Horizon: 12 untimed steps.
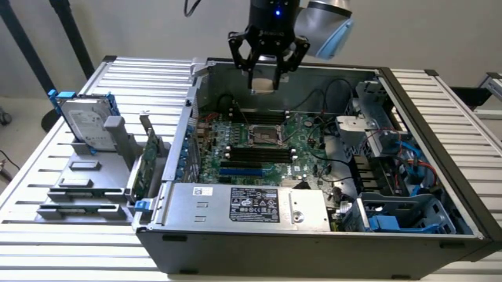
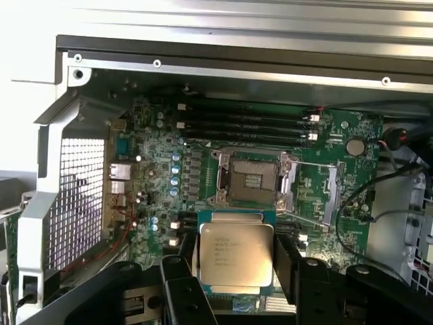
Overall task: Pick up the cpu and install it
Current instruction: 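Pick up the cpu and move it towards the insertion slot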
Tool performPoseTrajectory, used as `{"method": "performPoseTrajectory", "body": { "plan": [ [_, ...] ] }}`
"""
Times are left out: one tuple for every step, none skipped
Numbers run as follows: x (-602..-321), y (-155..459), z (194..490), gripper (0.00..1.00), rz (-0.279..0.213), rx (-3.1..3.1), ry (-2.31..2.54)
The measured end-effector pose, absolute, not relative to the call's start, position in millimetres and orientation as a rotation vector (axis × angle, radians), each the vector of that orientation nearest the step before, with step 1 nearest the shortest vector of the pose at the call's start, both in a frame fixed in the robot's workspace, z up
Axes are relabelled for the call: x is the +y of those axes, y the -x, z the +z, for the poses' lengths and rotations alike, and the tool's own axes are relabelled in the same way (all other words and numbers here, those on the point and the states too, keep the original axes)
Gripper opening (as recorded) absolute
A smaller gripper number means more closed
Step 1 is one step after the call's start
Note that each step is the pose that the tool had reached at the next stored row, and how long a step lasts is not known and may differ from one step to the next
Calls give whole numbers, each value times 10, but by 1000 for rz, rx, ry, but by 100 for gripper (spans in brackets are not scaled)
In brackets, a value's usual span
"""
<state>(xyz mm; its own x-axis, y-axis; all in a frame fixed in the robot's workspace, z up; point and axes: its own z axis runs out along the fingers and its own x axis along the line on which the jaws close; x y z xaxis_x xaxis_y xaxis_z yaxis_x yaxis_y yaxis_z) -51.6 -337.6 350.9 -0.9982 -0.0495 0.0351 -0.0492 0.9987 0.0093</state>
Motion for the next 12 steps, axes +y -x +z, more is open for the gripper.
{"method": "performPoseTrajectory", "body": {
  "plan": [
    [-3358, 505, 3490, 55, -13, -3105, -76],
    [-3345, 494, 3472, 55, -13, -3105, -76],
    [-3337, 483, 3453, 55, -13, -3105, -73],
    [-3334, 472, 3436, 55, -13, -3105, -70],
    [-3331, 460, 3418, 55, -14, -3104, -65],
    [-3328, 447, 3400, 55, -14, -3104, -60],
    [-3326, 434, 3380, 55, -14, -3104, -54],
    [-3325, 421, 3363, 55, -14, -3104, -48],
    [-3325, 409, 3345, 55, -14, -3104, -40],
    [-3324, 396, 3326, 55, -15, -3104, -32],
    [-3324, 384, 3308, 55, -16, -3104, -25],
    [-3323, 374, 3290, 55, -16, -3104, -17]
  ]
}}
